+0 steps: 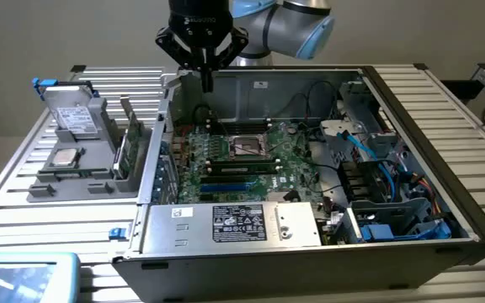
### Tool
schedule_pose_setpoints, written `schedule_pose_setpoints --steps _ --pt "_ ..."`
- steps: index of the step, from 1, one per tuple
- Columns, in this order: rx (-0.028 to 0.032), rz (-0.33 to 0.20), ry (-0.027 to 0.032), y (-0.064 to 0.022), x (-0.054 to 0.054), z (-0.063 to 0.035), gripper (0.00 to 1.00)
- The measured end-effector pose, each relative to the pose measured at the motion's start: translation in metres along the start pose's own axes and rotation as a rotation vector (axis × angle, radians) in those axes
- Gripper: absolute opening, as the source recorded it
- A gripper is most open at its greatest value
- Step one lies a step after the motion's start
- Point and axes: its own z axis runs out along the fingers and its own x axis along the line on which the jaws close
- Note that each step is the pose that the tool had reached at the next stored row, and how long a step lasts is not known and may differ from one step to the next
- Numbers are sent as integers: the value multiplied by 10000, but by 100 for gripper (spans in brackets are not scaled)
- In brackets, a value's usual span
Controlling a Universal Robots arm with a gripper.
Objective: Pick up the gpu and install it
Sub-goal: 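Reach for the gpu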
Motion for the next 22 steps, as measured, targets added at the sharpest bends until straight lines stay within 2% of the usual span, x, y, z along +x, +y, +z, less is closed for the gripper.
schedule_pose_setpoints --steps 14,17,22 --pt "0 0 -1 0 2 0 12" --pt "0 -1 -12 -4 75 -2 12" --pt "-3 -1 -38 -18 286 -6 12"
